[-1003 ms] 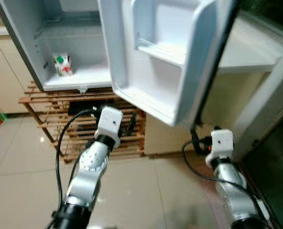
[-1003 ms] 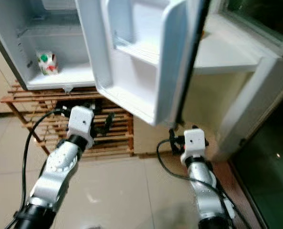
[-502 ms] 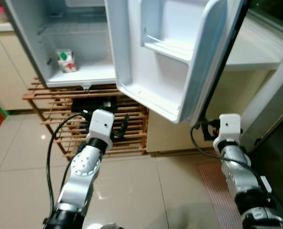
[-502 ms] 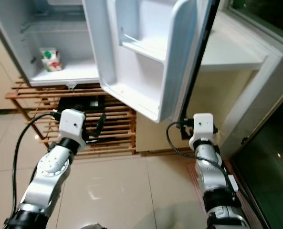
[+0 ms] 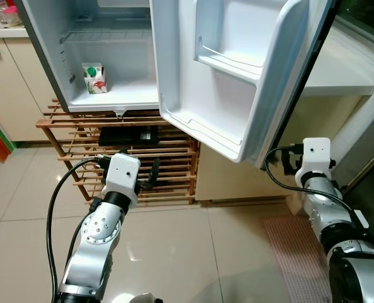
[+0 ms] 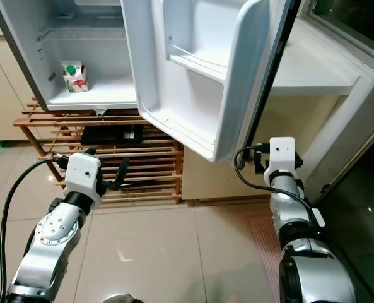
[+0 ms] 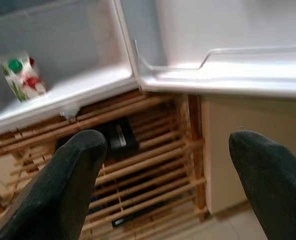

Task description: Restocking fridge

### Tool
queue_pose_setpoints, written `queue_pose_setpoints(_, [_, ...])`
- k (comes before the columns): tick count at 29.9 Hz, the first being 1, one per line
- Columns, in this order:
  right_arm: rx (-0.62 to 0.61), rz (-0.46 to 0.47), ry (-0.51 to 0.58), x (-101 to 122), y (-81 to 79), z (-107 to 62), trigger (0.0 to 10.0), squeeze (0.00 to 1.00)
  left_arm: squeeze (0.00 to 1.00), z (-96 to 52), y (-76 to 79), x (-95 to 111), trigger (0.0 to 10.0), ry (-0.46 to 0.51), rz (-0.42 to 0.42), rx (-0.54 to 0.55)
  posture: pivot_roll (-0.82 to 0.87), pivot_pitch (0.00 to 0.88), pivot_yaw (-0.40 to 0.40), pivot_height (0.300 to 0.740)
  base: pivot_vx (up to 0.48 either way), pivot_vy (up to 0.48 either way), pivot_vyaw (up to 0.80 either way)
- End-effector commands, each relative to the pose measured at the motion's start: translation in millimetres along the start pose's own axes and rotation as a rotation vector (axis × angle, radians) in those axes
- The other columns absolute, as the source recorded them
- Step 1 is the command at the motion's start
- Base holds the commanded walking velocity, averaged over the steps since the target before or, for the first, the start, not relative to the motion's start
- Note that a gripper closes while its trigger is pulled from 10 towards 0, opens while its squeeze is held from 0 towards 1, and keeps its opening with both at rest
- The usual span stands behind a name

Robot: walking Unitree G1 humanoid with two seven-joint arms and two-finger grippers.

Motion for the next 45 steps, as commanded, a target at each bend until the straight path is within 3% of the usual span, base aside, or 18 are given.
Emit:
queue_pose_setpoints(1, [-0.001, -0.010, 0.007, 6, -1.3, 2.8, 10.0, 0.00, 0.00, -2.3, -1.2, 3, 10.0, 0.006, 0.011, -0.001, 0.09, 0.017, -0.014, 0.740, 0.000, 0.000, 0.00])
queue_pose_setpoints(12, [0.006, 0.060, -0.003, 22, -21.4, 13.5, 10.0, 0.00, 0.00, -7.2, 1.0, 4, 10.0, -0.004, 0.008, -0.004, 0.09, 0.038, -0.017, 0.740, 0.000, 0.000, 0.00])
queue_pose_setpoints(14, [0.033, 0.066, 0.008, 27, -30.3, 14.8, 10.0, 0.00, 0.00, -7.1, 2.8, 5, 10.0, -0.004, 0.007, -0.009, 0.09, 0.037, -0.019, 0.740, 0.000, 0.000, 0.00])
queue_pose_setpoints(17, [0.135, 0.113, 0.046, 38, -61.7, 14.7, 10.0, 0.00, 0.00, -5.7, 5.0, 5, 10.0, -0.005, 0.002, -0.014, 0.08, 0.038, -0.022, 0.740, 0.000, 0.000, 0.00])
queue_pose_setpoints(18, [0.135, 0.113, 0.046, 38, -61.7, 14.7, 10.0, 0.00, 0.00, -5.7, 5.0, 5, 10.0, -0.005, 0.002, -0.014, 0.08, 0.038, -0.022, 0.740, 0.000, 0.000, 0.00])
queue_pose_setpoints(23, [0.320, 0.224, 0.125, 56, -116.3, 5.7, 10.0, 0.00, 0.00, -2.5, 9.7, 7, 10.0, -0.003, -0.007, -0.026, 0.06, 0.031, -0.025, 0.740, 0.000, 0.000, 0.00])
queue_pose_setpoints(24, [0.418, 0.291, 0.141, 64, -140.3, -1.1, 10.0, 0.00, 0.00, -1.7, 11.2, 7, 10.0, -0.002, -0.011, -0.032, 0.06, 0.028, -0.024, 0.740, 0.000, 0.000, 0.00])
queue_pose_setpoints(25, [0.644, 0.440, 0.177, 87, -189.5, -23.5, 10.0, 0.00, 0.00, 0.5, 14.4, 7, 10.0, -0.001, -0.018, -0.047, 0.05, 0.025, -0.021, 0.740, 0.000, 0.000, 0.00])
queue_pose_setpoints(26, [0.644, 0.440, 0.177, 87, -189.5, -23.5, 10.0, 0.00, 0.00, 0.5, 14.4, 7, 10.0, -0.001, -0.018, -0.047, 0.05, 0.025, -0.021, 0.740, 0.000, 0.000, 0.00])
queue_pose_setpoints(28, [0.868, 0.542, 0.183, 108, -227.7, -55.0, 10.0, 0.00, 0.00, 2.9, 17.7, 7, 10.0, -0.004, -0.028, -0.064, 0.04, 0.021, -0.017, 0.740, 0.000, 0.000, 0.00])
queue_pose_setpoints(29, [0.868, 0.542, 0.183, 108, -227.7, -55.0, 10.0, 0.00, 0.00, 2.9, 17.7, 7, 10.0, -0.004, -0.028, -0.064, 0.04, 0.021, -0.017, 0.740, 0.000, 0.000, 0.00])
queue_pose_setpoints(30, [1.054, 0.582, 0.165, 120, -252.4, -90.4, 10.0, 0.00, 0.00, 6.0, 18.8, -1, 10.0, -0.043, -0.005, -0.075, 0.03, 0.013, -0.018, 0.740, 0.000, 0.000, 0.00])
queue_pose_setpoints(33, [1.090, 0.568, 0.158, 119, -257.0, -98.9, 10.0, 0.00, 0.00, 6.4, 11.2, -10, 10.0, -0.063, -0.009, -0.055, 0.01, 0.008, -0.021, 0.740, 0.000, 0.000, 0.00])
queue_pose_setpoints(36, [1.011, 0.502, 0.150, 105, -247.2, -84.2, 10.0, 0.00, 0.00, -12.5, -17.4, -52, 10.0, -0.100, 0.210, 0.019, 0.01, 0.001, -0.020, 0.740, 0.000, 0.000, 0.00])
queue_pose_setpoints(38, [0.984, 0.492, 0.144, 103, -239.0, -79.2, 10.0, 0.00, 0.00, -38.6, -27.0, -96, 10.0, -0.190, 0.302, 0.040, 0.00, 0.001, -0.025, 0.740, 0.000, 0.000, 0.00])
queue_pose_setpoints(39, [0.966, 0.492, 0.144, 104, -233.5, -75.9, 10.0, 0.00, 0.00, -57.2, -30.6, -123, 10.0, -0.279, 0.301, 0.058, -0.01, 0.003, -0.027, 0.740, 0.000, 0.000, 0.00])
queue_pose_setpoints(41, [0.940, 0.488, 0.132, 107, -224.9, -75.2, 10.0, 0.00, 0.00, -83.5, -34.9, -155, 10.0, -0.407, 0.272, 0.099, 0.00, 0.002, -0.031, 0.740, 0.000, 0.000, 0.00])
queue_pose_setpoints(45, [0.923, 0.478, 0.128, 109, -220.4, -74.0, 10.0, 0.00, 0.00, -102.8, -37.6, -179, 10.0, -0.519, 0.170, 0.167, 0.00, 0.000, -0.041, 0.740, 0.000, 0.000, 0.00])
Point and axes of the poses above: a point about 5 cm out from each wrist's last joint towards the gripper, its own z axis pointing out of the wrist towards the gripper, its own x axis along the axis of the wrist's last joint, y = z × x, the point moved 6 cm from there along z, pointing out of the wrist towards the gripper, and after that the axes turned 13 degrees about z, right-handed, at the moved point
